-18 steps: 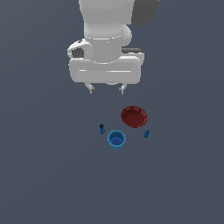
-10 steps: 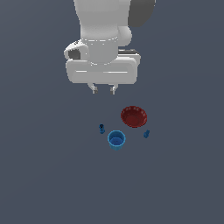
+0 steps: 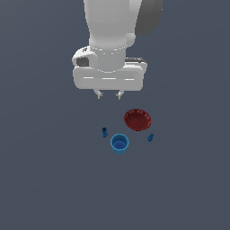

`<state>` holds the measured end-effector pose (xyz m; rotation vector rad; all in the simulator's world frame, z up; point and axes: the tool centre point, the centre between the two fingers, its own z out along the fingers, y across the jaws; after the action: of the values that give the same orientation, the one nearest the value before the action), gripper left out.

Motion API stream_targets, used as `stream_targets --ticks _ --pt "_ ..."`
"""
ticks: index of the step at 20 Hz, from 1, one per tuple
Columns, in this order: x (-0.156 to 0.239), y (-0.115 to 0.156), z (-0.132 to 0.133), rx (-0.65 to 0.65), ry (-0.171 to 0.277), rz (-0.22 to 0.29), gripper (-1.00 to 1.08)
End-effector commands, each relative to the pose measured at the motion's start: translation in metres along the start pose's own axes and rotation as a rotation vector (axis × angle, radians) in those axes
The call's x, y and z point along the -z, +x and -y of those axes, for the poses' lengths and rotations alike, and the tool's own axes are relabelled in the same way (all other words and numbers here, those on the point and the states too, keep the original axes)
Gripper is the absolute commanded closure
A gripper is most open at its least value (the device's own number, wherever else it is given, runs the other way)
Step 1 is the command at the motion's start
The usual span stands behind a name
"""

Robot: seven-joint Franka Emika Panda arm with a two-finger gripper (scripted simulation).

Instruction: Pick up a designated object from a clutter of objects.

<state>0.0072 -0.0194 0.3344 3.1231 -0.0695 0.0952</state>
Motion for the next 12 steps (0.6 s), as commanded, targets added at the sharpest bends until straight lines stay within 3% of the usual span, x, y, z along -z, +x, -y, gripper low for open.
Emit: stream_targets --ticks 1,12 --pt "-0.011 -0.002 0.008 0.015 -0.021 0.009 -0.20" --pt "-0.091 -0.028 0.072 0.168 -0.184 0.049 -0.20"
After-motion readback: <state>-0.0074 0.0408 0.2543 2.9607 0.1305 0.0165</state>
